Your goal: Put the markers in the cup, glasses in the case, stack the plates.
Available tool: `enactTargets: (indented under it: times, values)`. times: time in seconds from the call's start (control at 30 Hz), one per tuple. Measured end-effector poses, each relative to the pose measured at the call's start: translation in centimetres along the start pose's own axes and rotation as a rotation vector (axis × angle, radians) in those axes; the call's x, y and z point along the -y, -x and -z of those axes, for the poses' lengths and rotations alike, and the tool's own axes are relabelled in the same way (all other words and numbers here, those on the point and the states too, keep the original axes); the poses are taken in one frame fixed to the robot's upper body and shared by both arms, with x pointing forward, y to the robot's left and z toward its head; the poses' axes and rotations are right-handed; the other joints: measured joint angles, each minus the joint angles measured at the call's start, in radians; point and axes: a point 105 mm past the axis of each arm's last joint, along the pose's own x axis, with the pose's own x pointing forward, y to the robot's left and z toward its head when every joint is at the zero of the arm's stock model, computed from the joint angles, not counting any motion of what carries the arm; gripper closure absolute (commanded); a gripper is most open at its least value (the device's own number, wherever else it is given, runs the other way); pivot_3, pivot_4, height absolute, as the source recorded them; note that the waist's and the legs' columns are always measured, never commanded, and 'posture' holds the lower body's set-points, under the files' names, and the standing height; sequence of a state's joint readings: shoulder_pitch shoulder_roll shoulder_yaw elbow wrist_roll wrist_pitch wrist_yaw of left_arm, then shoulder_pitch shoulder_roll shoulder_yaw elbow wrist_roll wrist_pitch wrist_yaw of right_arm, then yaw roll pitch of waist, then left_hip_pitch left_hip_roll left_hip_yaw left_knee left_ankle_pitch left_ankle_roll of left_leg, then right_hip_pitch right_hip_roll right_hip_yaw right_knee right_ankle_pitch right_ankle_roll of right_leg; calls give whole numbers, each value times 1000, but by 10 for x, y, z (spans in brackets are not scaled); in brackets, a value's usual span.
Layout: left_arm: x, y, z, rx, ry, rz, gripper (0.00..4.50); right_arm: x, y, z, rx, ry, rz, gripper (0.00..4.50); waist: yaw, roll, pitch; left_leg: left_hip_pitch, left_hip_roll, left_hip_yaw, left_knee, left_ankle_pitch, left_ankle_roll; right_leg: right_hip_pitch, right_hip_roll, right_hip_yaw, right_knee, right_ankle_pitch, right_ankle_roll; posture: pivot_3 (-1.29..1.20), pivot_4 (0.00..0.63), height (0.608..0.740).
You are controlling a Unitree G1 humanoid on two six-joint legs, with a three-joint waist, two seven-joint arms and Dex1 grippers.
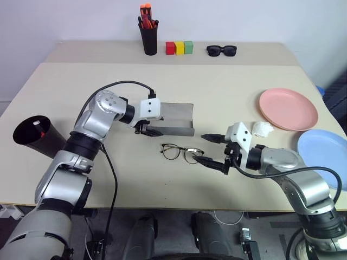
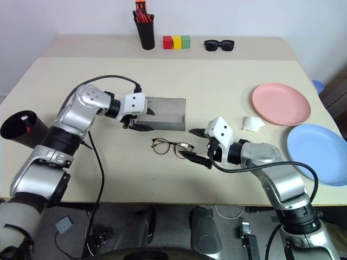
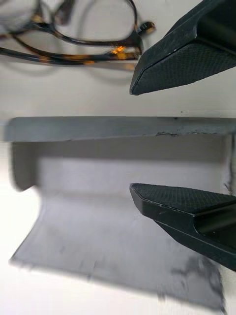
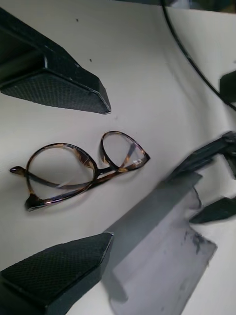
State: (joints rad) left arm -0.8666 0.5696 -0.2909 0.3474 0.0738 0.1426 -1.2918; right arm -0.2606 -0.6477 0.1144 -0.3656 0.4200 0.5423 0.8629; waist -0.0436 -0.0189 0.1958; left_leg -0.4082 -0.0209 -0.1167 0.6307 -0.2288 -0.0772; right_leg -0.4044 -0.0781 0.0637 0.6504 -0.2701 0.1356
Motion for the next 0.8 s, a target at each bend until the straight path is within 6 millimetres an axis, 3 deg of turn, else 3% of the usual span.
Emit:
enactTargets:
  times: [0.17,0.33,0.6,0.8]
  values:
    - [49,24,8,31,119,86,1610,9,-14,13,-76,19,-46,578,-12,0,0,0,1,0,-1,0,0,-1,0,1,1,0,0,0,150,740]
    - [80,35,9,23,135,105,1610,17,-24,29,-147,18,-66,578,2,0,0,0,1,0,1,0,0,0,0,1,0,0,0,0,150,740]
    - [101,28,15,12,182,50,1610,24,-37,22,-175,44,-125,578,-2,1,0,1,1,0,0,0,0,-1,0,1,1,0,0,0,150,740]
    - [98,25,19,7,209,-11,1610,24,-36,17,-216,74,-202,578,2,1,0,0,0,0,0,0,0,0,0,1,0,0,0,0,150,740]
